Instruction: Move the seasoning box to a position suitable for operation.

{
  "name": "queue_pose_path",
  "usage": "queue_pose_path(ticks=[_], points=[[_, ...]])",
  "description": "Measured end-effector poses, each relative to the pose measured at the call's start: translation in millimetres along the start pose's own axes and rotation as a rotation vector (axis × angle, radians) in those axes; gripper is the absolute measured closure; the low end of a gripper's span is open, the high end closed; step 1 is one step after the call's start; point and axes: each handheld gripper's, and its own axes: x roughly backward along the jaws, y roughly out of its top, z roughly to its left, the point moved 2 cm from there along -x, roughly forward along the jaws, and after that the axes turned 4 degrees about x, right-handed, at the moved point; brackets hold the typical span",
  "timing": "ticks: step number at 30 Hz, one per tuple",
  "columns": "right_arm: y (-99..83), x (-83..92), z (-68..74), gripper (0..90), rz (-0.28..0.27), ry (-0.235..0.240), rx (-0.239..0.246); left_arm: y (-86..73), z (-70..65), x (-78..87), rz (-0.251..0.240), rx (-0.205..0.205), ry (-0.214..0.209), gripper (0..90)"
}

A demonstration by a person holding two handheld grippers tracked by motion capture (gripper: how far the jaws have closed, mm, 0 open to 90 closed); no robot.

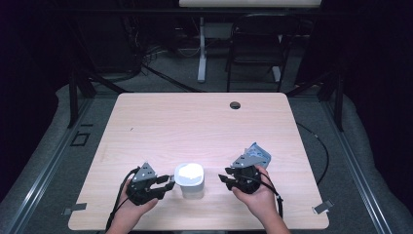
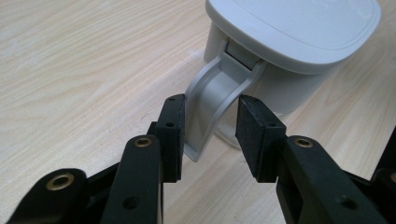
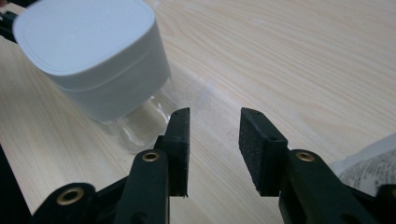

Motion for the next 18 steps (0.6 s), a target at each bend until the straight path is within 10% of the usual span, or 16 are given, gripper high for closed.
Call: queue_pose_path(ticks=[18], points=[[-5.4, 3.0, 17.6, 53.3, -0.058, -0.02, 0.019, 12.4, 3.8, 27.8, -0.08, 0.031, 0.024, 70.3]])
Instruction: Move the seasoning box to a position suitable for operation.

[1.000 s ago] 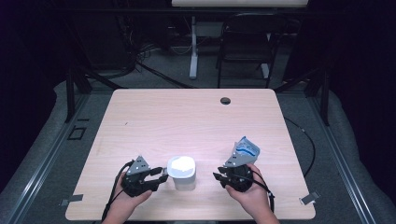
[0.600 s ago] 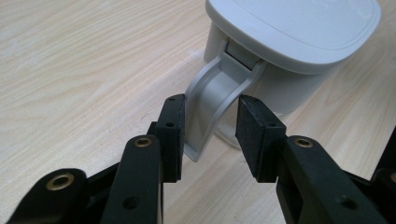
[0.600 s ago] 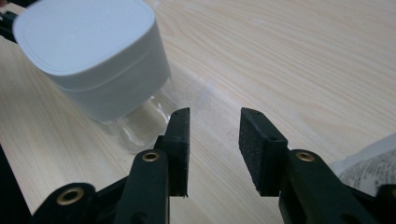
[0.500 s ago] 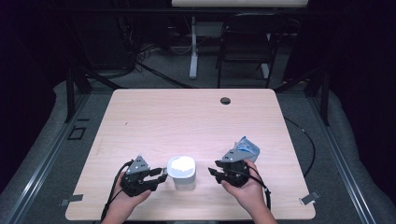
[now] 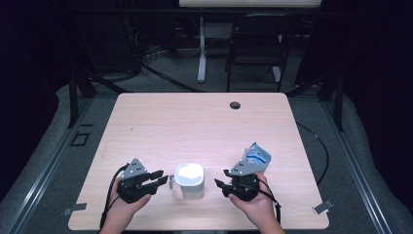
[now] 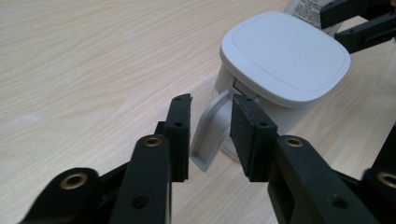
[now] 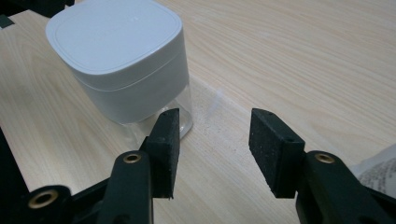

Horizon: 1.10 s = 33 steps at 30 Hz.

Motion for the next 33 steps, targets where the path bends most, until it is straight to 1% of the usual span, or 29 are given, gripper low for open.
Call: queue_pose_path(ticks=[3, 6, 7, 8, 9, 12, 14, 16, 17, 18, 19, 20, 21, 22, 24, 25, 26, 27, 28, 29, 30, 33], points=[[0.7, -2.3, 2.0, 53.2, 0.005, 0.0, 0.007, 2.7, -1.2, 1.7, -0.019, 0.001, -0.007, 73.8], [0.7, -2.8, 2.7, 55.4, 0.004, -0.009, 0.007, 5.0, -4.5, 1.0, -0.021, -0.006, -0.015, 79.0], [0.7, -2.1, 2.0, 56.0, 0.01, -0.005, 0.013, 6.0, -5.7, 0.5, -0.016, -0.019, -0.016, 80.4], [0.6, -2.1, 1.9, 56.5, 0.006, -0.006, 0.007, 6.8, -8.0, -0.5, -0.018, -0.019, -0.014, 82.2], [0.6, -1.4, 1.7, 57.0, 0.003, -0.008, 0.004, 7.9, -9.3, -1.3, -0.016, -0.029, -0.006, 83.2], [1.7, 0.5, 2.5, 59.4, -0.021, -0.008, 0.01, 11.5, -12.9, -3.4, -0.008, -0.052, 0.0, 87.5], [2.4, 1.5, 3.1, 60.9, -0.026, -0.01, 0.017, 13.7, -14.9, -4.8, -0.004, -0.059, 0.001, 90.0], [2.5, 1.4, 3.3, 63.8, -0.027, -0.006, 0.018, 14.4, -15.6, -5.5, -0.004, -0.058, 0.0, 90.0], [2.5, 1.4, 3.3, 63.8, -0.027, -0.006, 0.018, 15.9, -16.5, -6.8, -0.003, -0.06, -0.006, 90.0], [2.0, 0.6, 3.8, 68.8, -0.026, 0.0, 0.019, 16.6, -16.5, -7.1, -0.001, -0.062, -0.008, 90.0], [2.0, 0.6, 3.8, 68.8, -0.026, 0.0, 0.019, 16.6, -16.5, -7.1, -0.001, -0.062, -0.008, 90.0], [1.7, -0.5, 4.1, 72.7, -0.019, -0.006, 0.026, 18.4, -17.1, -7.6, -0.005, -0.059, -0.011, 90.0], [1.7, -0.5, 4.1, 72.7, -0.019, -0.006, 0.026, 18.4, -17.1, -7.6, -0.005, -0.059, -0.011, 90.0], [1.6, -1.1, 4.5, 75.4, -0.016, -0.004, 0.025, 21.4, -18.1, -8.1, -0.005, -0.055, -0.009, 90.0], [1.6, -1.3, 4.6, 76.5, -0.016, 0.002, 0.023, 23.1, -18.7, -7.9, -0.006, -0.058, -0.012, 90.0], [1.8, -1.0, 4.5, 80.1, -0.016, 0.008, 0.017, 25.2, -20.0, -7.6, -0.006, -0.061, -0.013, 90.0], [1.9, -0.6, 4.3, 81.1, -0.015, 0.015, 0.015, 29.0, -22.4, -6.5, -0.009, -0.068, -0.014, 90.0], [1.9, -0.6, 4.3, 81.1, -0.015, 0.015, 0.015, 29.0, -22.4, -6.5, -0.009, -0.068, -0.014, 90.0], [1.9, -0.5, 4.0, 83.3, -0.012, 0.022, 0.014, 32.4, -23.6, -6.6, -0.011, -0.065, -0.02, 90.0], [1.8, -0.5, 3.9, 83.9, -0.013, 0.02, 0.014, 32.4, -23.6, -6.6, -0.011, -0.065, -0.02, 90.0], [1.8, -0.6, 4.0, 84.1, -0.013, 0.021, 0.015, 35.6, -24.1, -8.1, -0.007, -0.067, -0.022, 90.0], [1.7, -0.7, 4.4, 85.4, -0.014, 0.025, 0.013, 37.6, -24.2, -10.1, 0.003, -0.069, -0.021, 90.0]])
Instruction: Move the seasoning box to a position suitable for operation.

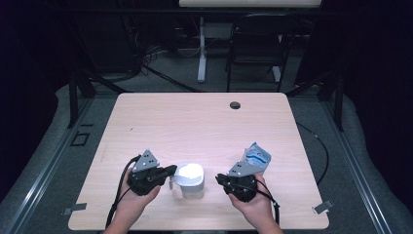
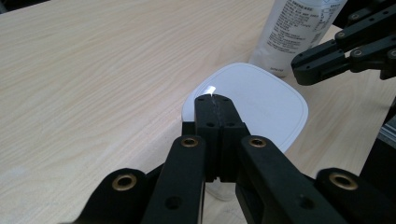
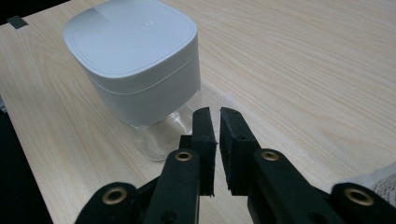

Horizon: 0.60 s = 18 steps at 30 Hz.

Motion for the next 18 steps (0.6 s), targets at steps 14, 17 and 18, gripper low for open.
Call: queue_pose_path(ticks=[14, 17, 18], points=[[1.3, -1.6, 3.7, 90.0, -0.012, -0.003, 0.027, -7.0, -0.6, -8.2, 0.019, -0.017, -0.003, 90.0], [2.1, -2.0, 5.9, 90.0, -0.015, -0.003, 0.033, -7.9, -0.4, -8.1, 0.014, -0.019, -0.006, 90.0], [2.1, -2.4, 6.4, 90.0, -0.02, -0.003, 0.033, -8.2, -0.4, -8.1, 0.011, -0.019, -0.006, 90.0]])
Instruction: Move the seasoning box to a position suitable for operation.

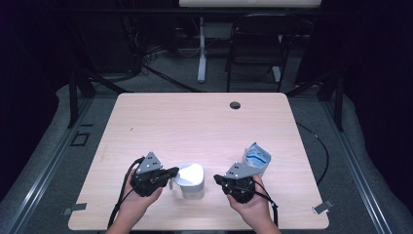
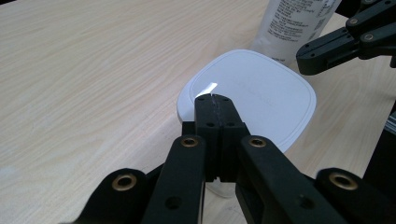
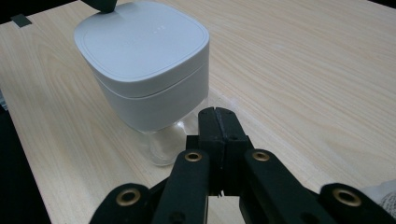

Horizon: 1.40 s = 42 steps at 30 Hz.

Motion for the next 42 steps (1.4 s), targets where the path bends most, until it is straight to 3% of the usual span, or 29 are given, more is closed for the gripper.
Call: queue_pose_path(ticks=[42], points=[[5.3, -10.8, 20.0, 90.0, -0.026, 0.069, 0.047, -4.9, 3.3, 1.8, -0.023, 0.03, -0.003, 90.0]])
